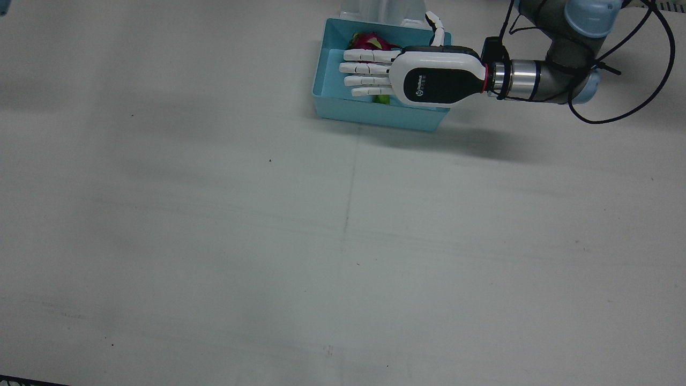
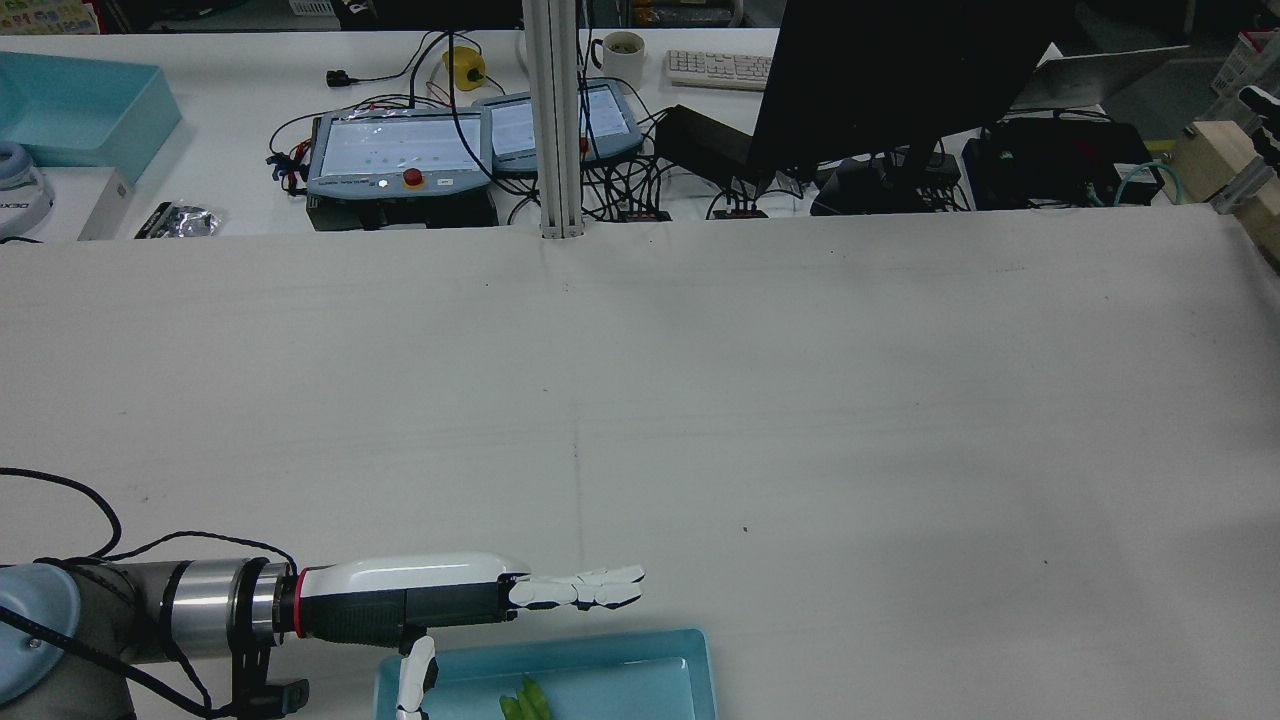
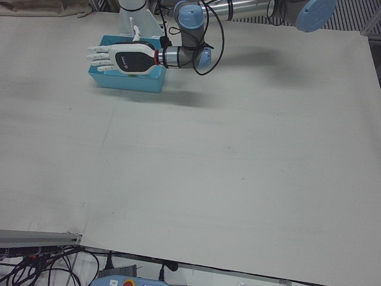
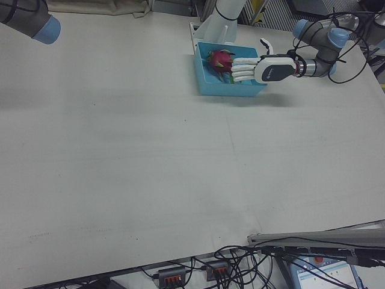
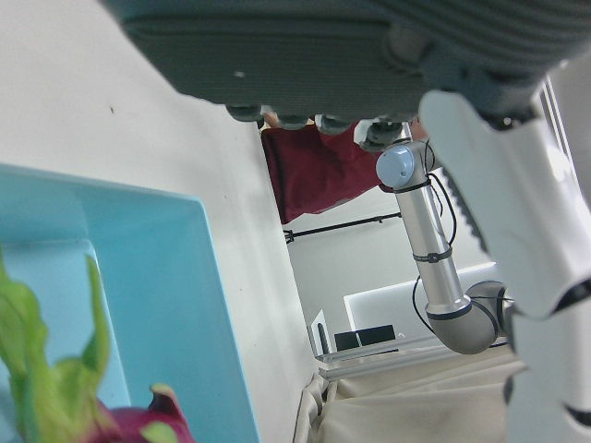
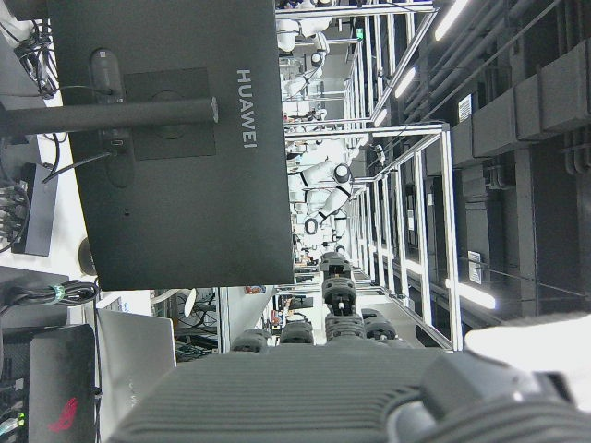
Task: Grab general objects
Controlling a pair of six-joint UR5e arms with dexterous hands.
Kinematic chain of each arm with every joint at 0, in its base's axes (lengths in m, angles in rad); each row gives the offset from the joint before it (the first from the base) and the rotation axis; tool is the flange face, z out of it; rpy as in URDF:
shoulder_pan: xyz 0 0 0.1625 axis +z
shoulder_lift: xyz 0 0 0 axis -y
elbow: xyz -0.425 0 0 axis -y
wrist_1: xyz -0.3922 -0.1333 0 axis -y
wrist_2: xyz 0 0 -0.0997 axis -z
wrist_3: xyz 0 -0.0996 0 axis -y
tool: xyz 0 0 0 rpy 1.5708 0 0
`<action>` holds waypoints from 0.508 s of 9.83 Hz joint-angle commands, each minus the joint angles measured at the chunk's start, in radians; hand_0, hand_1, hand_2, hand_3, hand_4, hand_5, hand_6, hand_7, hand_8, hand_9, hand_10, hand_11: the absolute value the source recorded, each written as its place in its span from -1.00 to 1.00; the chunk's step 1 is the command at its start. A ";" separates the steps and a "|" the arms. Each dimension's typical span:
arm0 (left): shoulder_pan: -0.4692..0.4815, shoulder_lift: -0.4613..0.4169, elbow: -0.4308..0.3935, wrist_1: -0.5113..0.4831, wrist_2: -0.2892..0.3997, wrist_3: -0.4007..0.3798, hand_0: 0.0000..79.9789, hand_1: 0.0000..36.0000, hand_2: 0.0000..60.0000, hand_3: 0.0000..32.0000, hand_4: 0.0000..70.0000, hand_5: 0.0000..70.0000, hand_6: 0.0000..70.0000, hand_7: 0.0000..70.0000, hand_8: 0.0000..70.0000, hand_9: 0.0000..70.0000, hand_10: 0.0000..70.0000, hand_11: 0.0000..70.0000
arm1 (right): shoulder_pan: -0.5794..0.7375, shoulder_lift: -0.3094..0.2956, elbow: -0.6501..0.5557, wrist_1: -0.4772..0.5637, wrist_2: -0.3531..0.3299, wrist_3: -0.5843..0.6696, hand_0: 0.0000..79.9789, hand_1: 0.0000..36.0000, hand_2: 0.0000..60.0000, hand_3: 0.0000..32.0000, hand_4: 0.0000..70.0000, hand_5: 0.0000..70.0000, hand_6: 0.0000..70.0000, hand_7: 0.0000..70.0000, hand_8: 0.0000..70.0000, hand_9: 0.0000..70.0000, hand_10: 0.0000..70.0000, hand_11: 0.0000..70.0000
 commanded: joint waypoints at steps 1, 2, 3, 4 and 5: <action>-0.212 -0.090 0.079 0.042 -0.001 -0.006 0.40 0.51 -0.20 -1.00 -0.77 -0.82 -0.95 -0.81 -1.00 -1.00 -1.00 -1.00 | 0.000 -0.001 -0.001 0.000 0.000 0.000 -1.00 -1.00 -1.00 -1.00 -1.00 -1.00 -1.00 -1.00 -1.00 -1.00 -1.00 -1.00; -0.296 -0.126 0.136 0.041 0.000 -0.006 0.50 0.74 -0.03 -1.00 -0.63 -0.73 -0.90 -0.71 -1.00 -0.98 -1.00 -1.00 | 0.000 0.001 0.001 0.000 0.000 0.000 -1.00 -1.00 -1.00 -1.00 -1.00 -1.00 -1.00 -1.00 -1.00 -1.00 -1.00 -1.00; -0.353 -0.134 0.174 0.036 0.000 -0.004 0.51 0.70 -0.09 -1.00 -0.59 -0.73 -0.87 -0.67 -0.98 -0.97 -1.00 -1.00 | 0.000 0.001 -0.001 0.000 0.000 0.000 -1.00 -1.00 -1.00 -1.00 -1.00 -1.00 -1.00 -1.00 -1.00 -1.00 -1.00 -1.00; -0.431 -0.132 0.191 0.012 -0.001 -0.006 0.51 0.67 -0.15 -1.00 -0.56 -0.74 -0.86 -0.64 -0.98 -0.97 -1.00 -1.00 | 0.000 -0.001 -0.001 0.000 0.000 0.001 -1.00 -1.00 -1.00 -1.00 -1.00 -1.00 -1.00 -1.00 -1.00 -1.00 -1.00 -1.00; -0.525 -0.134 0.263 -0.058 -0.001 -0.007 0.47 0.60 -0.15 -1.00 -0.56 -0.74 -0.85 -0.61 -0.99 -0.96 -1.00 -1.00 | 0.000 -0.001 -0.001 0.000 0.000 0.000 -1.00 -1.00 -1.00 -1.00 -1.00 -1.00 -1.00 -1.00 -1.00 -1.00 -1.00 -1.00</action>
